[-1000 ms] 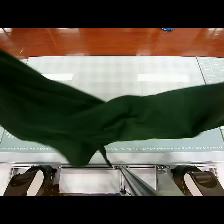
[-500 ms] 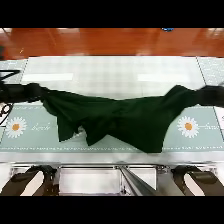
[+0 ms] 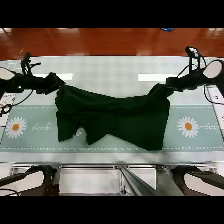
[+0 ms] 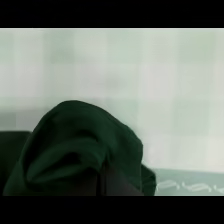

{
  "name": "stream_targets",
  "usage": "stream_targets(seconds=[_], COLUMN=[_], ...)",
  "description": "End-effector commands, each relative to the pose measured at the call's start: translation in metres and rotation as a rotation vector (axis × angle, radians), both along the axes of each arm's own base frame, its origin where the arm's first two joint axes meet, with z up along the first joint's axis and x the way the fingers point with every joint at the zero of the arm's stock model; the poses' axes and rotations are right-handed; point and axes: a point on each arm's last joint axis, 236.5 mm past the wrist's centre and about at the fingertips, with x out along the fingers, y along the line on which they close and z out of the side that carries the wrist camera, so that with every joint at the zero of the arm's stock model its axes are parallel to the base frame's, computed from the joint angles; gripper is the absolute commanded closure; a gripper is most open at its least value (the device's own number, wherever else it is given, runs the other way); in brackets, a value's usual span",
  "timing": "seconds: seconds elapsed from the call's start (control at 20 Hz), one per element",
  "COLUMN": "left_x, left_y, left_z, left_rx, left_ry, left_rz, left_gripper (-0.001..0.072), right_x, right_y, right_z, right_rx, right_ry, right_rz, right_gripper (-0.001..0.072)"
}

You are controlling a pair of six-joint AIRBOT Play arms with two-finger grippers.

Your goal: Fold the shirts.

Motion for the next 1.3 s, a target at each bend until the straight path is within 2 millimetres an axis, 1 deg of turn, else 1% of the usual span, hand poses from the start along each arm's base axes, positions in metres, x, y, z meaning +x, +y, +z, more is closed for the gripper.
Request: stream_targets(seconds=[0.0,0.05,0.1,0.15,0.25,0.35,0.4,0.45,0.5,0.55,0.65,0.75,0.9,1.1,1.15,1.2,1.25], left_x=[0.007,-0.003,-0.020,-0.040,-0.086,-0.125,-0.143,-0.158,-0.167,-0.169,-0.160,-0.151,-0.147,-0.137,-0.131,-0.125,-0.118], left_y=[0.025,0.029,0.028,0.022,0.001,-0.025,-0.038,-0.046,-0.049,-0.053,-0.060,-0.061,-0.074,-0.079,-0.077,-0.074,-0.072], left_z=[0.011,0.013,0.009,0.001,-0.023,-0.048,-0.058,-0.070,-0.080,-0.087,-0.090,-0.093,-0.096,-0.108,-0.109,-0.106,-0.102], left_rx=[-0.010,-0.025,-0.049,-0.077,-0.131,-0.187,-0.219,-0.224,-0.220,-0.226,-0.250,-0.236,-0.273,-0.250,-0.244,-0.242,-0.236], left_ry=[0.033,0.065,0.121,0.188,0.328,0.417,0.457,0.491,0.517,0.521,0.492,0.466,0.472,0.453,0.436,0.418,0.392], left_rz=[0.004,-0.009,-0.034,-0.066,-0.135,-0.180,-0.207,-0.227,-0.223,-0.206,-0.164,-0.138,-0.130,-0.107,-0.091,-0.080,-0.091], left_gripper=[0.0199,0.0200,0.0200,0.0201,0.0202,0.0202,0.0202,0.0202,0.0202,0.0202,0.0202,0.0202,0.0202,0.0210,0.0349,0.0613,0.0690], right_x=[0.021,0.020,0.017,0.011,0.001,-0.002,-0.002,-0.002,-0.002,-0.002,-0.002,-0.002,-0.002,-0.002,-0.002,-0.002,-0.002], right_y=[-0.012,-0.018,-0.023,-0.026,-0.027,-0.025,-0.022,-0.021,-0.020,-0.019,-0.017,-0.016,-0.016,-0.014,-0.013,-0.013,-0.013], right_z=[-0.002,0.001,0.000,-0.002,-0.005,-0.006,-0.005,-0.005,-0.004,-0.004,-0.004,-0.004,-0.003,-0.003,-0.002,-0.002,-0.002], right_rx=[0.036,0.047,0.060,0.065,0.058,0.059,0.069,0.076,0.082,0.087,0.090,0.094,0.094,0.104,0.109,0.109,0.109], right_ry=[-0.001,0.006,0.021,0.047,0.084,0.094,0.095,0.093,0.093,0.091,0.092,0.092,0.092,0.091,0.090,0.090,0.091], right_rz=[-0.045,-0.056,-0.062,-0.060,-0.028,-0.009,-0.009,-0.009,-0.009,-0.007,-0.001,0.003,0.004,0.004,0.003,0.003,0.004], right_gripper=[0.0691,0.0691,0.0691,0.0691,0.0691,0.0691,0.0691,0.0691,0.0691,0.0691,0.0691,0.0691,0.0691,0.0691,0.0691,0.0691,0.0691])
